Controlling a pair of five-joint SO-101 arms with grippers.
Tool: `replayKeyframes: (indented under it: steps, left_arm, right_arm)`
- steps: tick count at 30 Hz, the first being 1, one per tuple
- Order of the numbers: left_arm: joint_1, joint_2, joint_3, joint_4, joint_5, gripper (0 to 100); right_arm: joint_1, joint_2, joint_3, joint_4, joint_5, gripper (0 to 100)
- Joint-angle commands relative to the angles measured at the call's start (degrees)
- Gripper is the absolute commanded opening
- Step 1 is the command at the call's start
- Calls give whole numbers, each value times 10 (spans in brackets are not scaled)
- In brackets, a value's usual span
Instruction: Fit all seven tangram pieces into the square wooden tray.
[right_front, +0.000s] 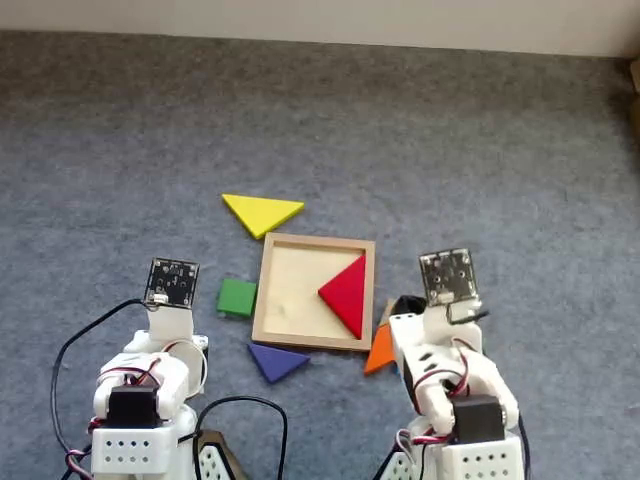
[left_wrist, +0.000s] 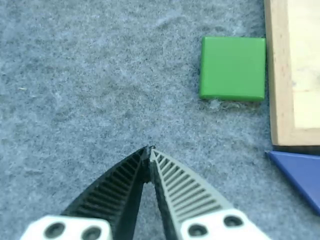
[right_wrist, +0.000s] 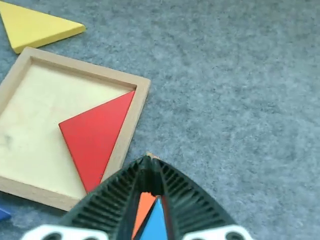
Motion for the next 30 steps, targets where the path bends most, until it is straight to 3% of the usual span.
replayKeyframes:
  steps: [1, 12, 15, 20, 24, 30]
  left_arm:
    - [-5, -17, 11, 5, -2, 7]
    - [-25, -18, -11, 4, -21, 7]
    - [-79, -18, -78, -1, -110, 7]
    - [-124, -17, -169, -75, -324, 8]
    - [-108, -13, -193, -105, -355, 8]
    - [-88, 42, -263, -89, -440, 56]
  right_arm:
    - [33, -65, 36, 2, 8, 21]
    - [45, -59, 161, 2, 8, 21]
    - [46, -59, 166, 2, 8, 21]
    - [46, -58, 166, 2, 8, 21]
    - [46, -58, 166, 2, 8, 21]
    - [45, -58, 166, 12, 8, 21]
